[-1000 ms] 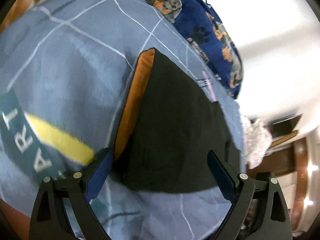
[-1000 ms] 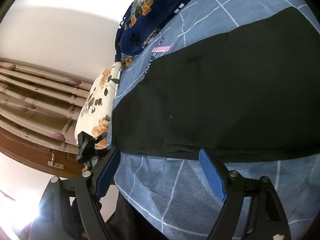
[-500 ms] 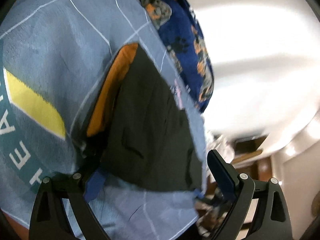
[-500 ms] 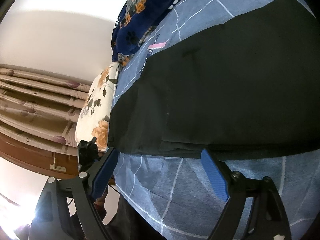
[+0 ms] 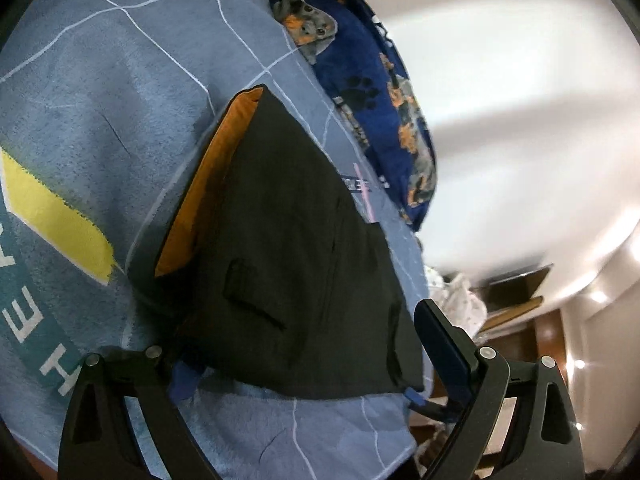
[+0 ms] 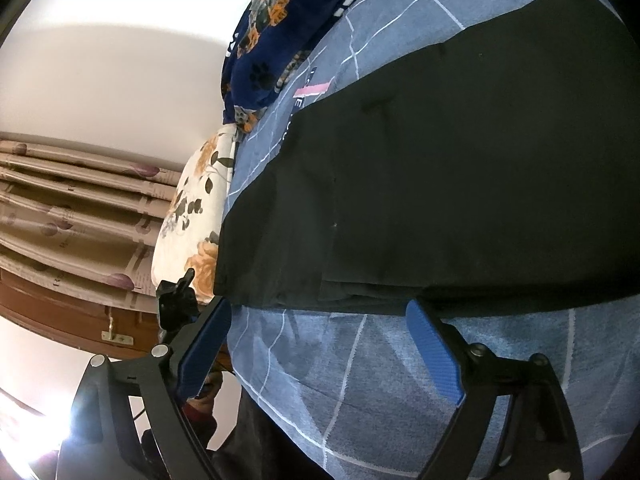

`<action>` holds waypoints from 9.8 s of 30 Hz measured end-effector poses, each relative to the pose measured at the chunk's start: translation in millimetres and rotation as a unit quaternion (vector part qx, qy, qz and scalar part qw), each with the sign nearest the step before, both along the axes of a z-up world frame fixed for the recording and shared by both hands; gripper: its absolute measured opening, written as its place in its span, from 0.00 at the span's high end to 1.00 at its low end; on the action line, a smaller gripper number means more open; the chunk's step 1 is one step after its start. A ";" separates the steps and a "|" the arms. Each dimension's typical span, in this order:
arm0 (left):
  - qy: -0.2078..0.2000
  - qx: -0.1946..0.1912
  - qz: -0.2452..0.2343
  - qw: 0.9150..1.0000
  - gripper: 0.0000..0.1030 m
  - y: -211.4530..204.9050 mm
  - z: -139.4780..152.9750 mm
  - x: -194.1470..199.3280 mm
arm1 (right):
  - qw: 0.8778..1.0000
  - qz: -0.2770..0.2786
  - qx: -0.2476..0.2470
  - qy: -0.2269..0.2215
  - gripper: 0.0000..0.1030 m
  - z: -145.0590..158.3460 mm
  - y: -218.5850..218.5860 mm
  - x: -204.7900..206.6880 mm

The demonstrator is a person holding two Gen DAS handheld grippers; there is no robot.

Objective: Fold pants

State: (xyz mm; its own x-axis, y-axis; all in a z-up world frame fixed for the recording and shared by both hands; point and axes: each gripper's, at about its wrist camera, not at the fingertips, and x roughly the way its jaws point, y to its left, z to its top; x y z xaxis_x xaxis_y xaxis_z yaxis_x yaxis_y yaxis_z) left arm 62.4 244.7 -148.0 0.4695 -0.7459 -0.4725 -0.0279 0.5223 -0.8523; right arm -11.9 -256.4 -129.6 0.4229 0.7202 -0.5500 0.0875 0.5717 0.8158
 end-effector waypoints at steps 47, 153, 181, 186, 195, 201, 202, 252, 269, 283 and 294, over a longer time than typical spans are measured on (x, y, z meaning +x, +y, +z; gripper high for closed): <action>-0.197 0.202 -0.056 0.958 0.78 -163.4 162.5 -9.9 | 0.997 -0.059 0.049 -0.017 0.13 1.3 -38.4 -0.9; -0.237 0.326 -0.167 0.900 0.22 -311.5 133.0 -50.2 | 0.982 -0.109 0.154 0.012 0.84 2.3 -147.7 42.1; -0.157 0.314 -0.175 0.920 0.22 -299.8 95.6 -30.9 | 0.974 -0.166 0.154 0.013 0.87 -18.0 -197.3 16.9; -0.151 0.311 -0.178 0.921 0.22 -300.5 92.7 -29.1 | 0.972 -0.176 0.154 0.014 0.87 -21.8 -203.8 12.8; -0.147 0.314 -0.182 0.920 0.22 -301.2 90.8 -28.6 | 0.968 -0.192 0.160 0.027 0.84 -39.8 -212.8 7.1; -0.143 0.311 -0.184 0.921 0.22 -301.9 89.5 -27.5 | 0.963 -0.235 0.132 -0.008 0.83 -13.1 -233.4 -23.0; -0.143 0.310 -0.184 0.922 0.22 -302.1 89.3 -26.5 | 0.963 -0.228 0.142 -0.023 0.83 -3.3 -232.3 -29.5; -0.093 0.273 -0.187 0.939 0.22 -291.6 72.0 -21.2 | 0.961 -0.236 0.123 0.078 0.92 -42.0 -172.1 -83.8; -0.086 0.277 -0.194 0.937 0.22 -294.1 67.9 -23.2 | 0.959 -0.261 0.082 0.071 0.55 -21.9 -181.9 -91.6; -0.078 0.276 -0.194 0.938 0.22 -291.0 63.0 -21.7 | 0.969 -0.233 0.059 0.064 0.79 -18.8 -171.5 -67.8; -0.067 0.271 -0.188 0.942 0.22 -283.4 55.9 -13.4 | 0.968 -0.230 0.071 0.067 0.81 -31.6 -176.1 -76.8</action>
State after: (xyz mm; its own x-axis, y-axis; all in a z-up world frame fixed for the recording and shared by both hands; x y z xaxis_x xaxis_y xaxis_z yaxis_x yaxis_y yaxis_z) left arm 49.0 -38.7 -92.1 0.3036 -0.5369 -0.7871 0.3342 0.8336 -0.4397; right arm -88.6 -432.6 -161.2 0.6487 0.5457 -0.5304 0.4158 0.3296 0.8476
